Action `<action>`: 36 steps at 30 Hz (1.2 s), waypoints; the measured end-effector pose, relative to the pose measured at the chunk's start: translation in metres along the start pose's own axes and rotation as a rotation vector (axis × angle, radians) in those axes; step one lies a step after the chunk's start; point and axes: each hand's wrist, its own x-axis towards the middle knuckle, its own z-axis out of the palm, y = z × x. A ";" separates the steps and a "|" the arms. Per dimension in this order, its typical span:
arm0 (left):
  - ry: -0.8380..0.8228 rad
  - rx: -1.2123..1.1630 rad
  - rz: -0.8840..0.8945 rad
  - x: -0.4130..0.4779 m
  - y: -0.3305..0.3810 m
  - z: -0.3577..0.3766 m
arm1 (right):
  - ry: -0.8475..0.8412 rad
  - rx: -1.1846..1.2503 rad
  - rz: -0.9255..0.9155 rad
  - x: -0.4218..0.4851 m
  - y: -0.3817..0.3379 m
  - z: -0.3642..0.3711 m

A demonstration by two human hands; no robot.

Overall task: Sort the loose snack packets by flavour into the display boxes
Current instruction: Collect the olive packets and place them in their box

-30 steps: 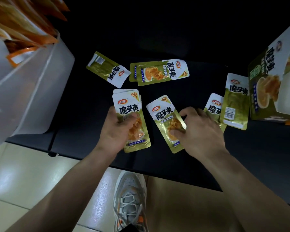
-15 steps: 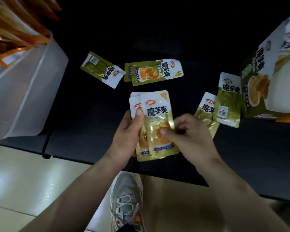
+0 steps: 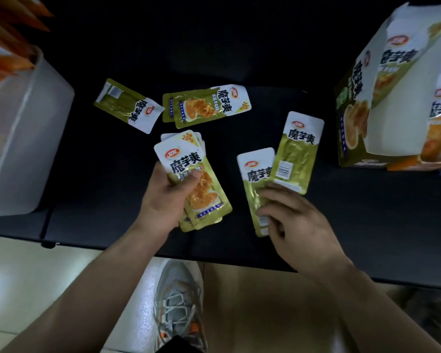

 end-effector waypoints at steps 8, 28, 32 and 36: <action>0.045 0.005 -0.020 0.001 -0.004 -0.010 | -0.038 -0.293 0.521 0.018 -0.026 -0.001; 0.174 0.004 -0.073 0.000 -0.012 -0.050 | -0.011 -0.244 0.414 0.042 -0.063 0.032; 0.122 0.074 -0.046 -0.003 -0.010 -0.047 | -0.143 -0.153 0.537 0.061 -0.063 0.018; 0.095 0.086 -0.037 -0.006 -0.008 -0.041 | -0.021 0.252 0.633 0.068 -0.063 0.007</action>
